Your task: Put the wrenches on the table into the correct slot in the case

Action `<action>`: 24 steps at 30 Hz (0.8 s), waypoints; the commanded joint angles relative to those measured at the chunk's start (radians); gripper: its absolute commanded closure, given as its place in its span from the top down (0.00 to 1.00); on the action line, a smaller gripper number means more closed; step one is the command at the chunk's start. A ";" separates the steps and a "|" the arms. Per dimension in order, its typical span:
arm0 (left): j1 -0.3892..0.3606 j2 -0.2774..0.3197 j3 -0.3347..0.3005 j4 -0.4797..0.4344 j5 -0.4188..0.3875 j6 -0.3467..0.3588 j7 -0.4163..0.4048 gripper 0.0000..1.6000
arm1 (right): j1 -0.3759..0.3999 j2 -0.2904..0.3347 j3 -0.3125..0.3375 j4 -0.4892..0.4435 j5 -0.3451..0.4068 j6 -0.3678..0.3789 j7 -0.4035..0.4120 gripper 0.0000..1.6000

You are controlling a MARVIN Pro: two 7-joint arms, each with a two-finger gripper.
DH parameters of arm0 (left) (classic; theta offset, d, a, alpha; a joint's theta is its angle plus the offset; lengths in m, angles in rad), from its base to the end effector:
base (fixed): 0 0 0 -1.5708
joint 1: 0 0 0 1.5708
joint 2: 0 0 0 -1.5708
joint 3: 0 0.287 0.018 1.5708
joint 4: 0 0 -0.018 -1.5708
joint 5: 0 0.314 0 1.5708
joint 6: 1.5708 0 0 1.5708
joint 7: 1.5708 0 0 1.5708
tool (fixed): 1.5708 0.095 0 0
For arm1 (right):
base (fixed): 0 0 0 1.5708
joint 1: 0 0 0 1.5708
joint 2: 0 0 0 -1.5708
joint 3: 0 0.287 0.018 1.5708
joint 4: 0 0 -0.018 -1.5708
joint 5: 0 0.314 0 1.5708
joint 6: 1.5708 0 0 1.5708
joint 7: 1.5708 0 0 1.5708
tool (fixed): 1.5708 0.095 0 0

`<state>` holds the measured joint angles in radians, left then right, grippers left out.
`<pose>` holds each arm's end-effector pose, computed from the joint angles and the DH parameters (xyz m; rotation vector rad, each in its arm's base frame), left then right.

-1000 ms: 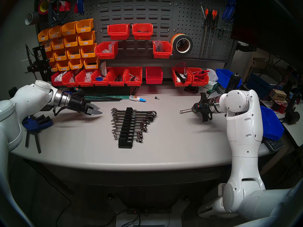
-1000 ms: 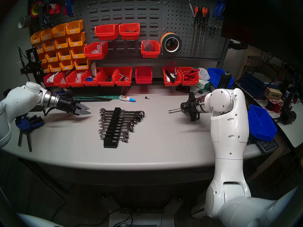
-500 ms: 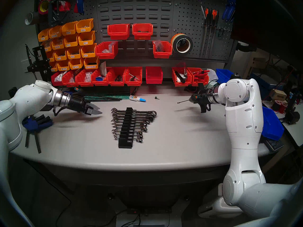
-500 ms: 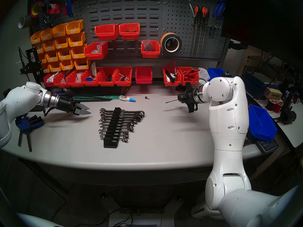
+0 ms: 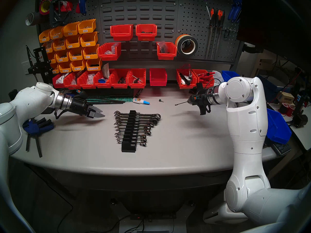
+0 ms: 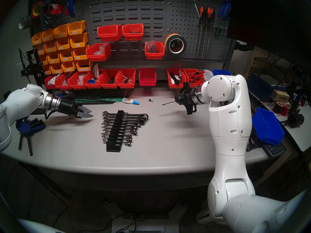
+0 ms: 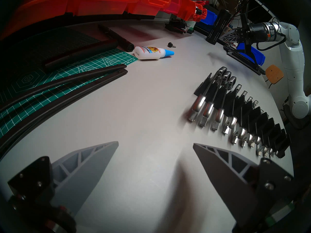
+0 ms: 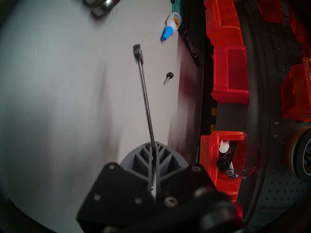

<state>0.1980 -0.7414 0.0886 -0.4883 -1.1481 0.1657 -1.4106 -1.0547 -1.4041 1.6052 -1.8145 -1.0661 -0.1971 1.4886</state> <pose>0.5135 0.2499 -0.1653 2.1284 -0.9612 0.8788 0.4614 -0.0164 -0.0924 1.4534 2.0442 1.0613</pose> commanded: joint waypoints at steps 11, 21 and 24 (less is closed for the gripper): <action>-0.027 -0.002 -0.010 0.002 -0.003 -0.001 -0.002 1.00 | -0.063 0.012 -0.135 -0.147 0.060 0.145 -0.005 0.00; -0.027 -0.002 -0.010 0.002 -0.002 -0.001 -0.002 1.00 | -0.049 0.022 -0.189 -0.161 0.078 0.205 -0.005 0.00; -0.027 -0.002 -0.010 0.002 -0.002 0.000 -0.002 1.00 | -0.040 0.018 -0.192 -0.157 0.085 0.216 -0.005 0.00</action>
<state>0.1980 -0.7414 0.0886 -0.4884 -1.1481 0.1658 -1.4108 -1.1367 -1.3840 1.4186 -1.9404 -0.9930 -0.0179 1.4865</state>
